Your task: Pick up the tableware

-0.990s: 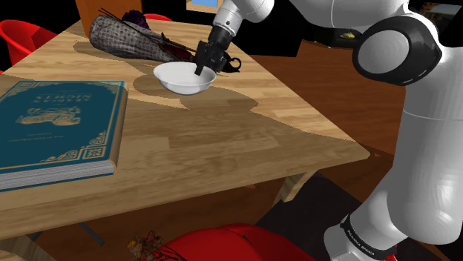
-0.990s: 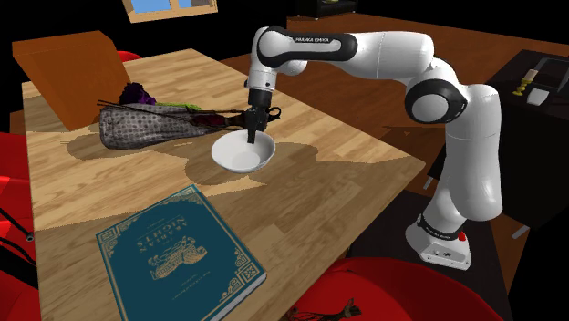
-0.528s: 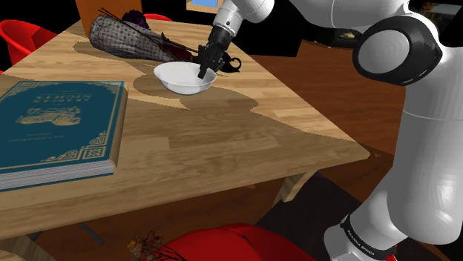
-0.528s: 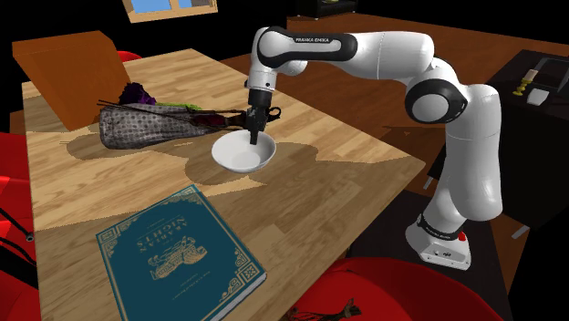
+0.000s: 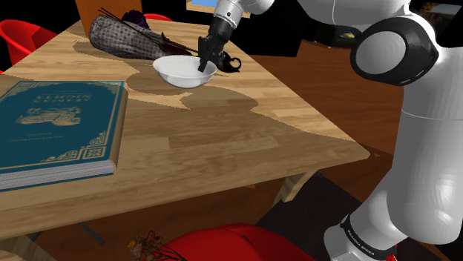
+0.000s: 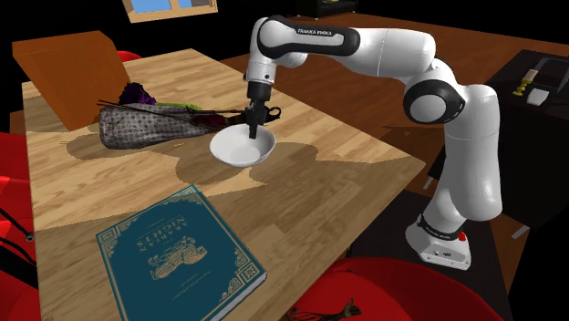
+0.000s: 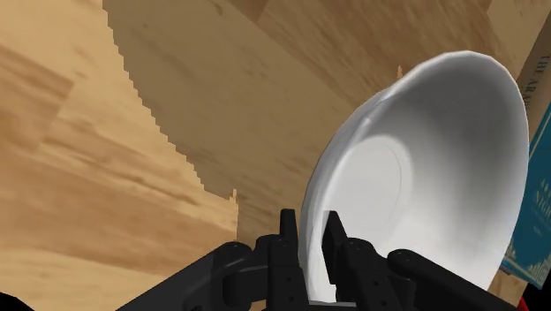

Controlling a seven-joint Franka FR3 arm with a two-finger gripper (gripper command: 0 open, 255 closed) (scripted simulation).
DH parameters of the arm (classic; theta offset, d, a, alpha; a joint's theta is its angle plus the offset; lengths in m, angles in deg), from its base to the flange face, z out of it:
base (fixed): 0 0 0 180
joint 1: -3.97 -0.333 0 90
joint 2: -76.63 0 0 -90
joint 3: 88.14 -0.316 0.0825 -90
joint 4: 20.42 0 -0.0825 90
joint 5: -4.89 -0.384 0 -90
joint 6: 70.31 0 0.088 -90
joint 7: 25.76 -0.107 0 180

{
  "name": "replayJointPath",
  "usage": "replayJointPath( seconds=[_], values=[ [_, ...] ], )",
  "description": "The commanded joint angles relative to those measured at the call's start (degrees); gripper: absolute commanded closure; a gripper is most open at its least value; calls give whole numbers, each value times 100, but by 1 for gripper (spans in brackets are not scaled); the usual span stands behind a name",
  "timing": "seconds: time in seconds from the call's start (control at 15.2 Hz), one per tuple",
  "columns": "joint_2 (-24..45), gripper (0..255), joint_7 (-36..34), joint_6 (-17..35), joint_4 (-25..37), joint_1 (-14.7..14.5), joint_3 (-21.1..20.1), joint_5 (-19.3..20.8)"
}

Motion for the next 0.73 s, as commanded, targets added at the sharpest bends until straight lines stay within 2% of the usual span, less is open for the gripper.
replayJointPath(
  seconds=[0.0,0.53,0.66],
  values=[
    [37,255,-82,-160,218,23,-3,-5],
    [290,255,-427,-809,1206,138,-32,-58],
    [296,255,-434,-822,1227,141,-34,-59]
  ],
)
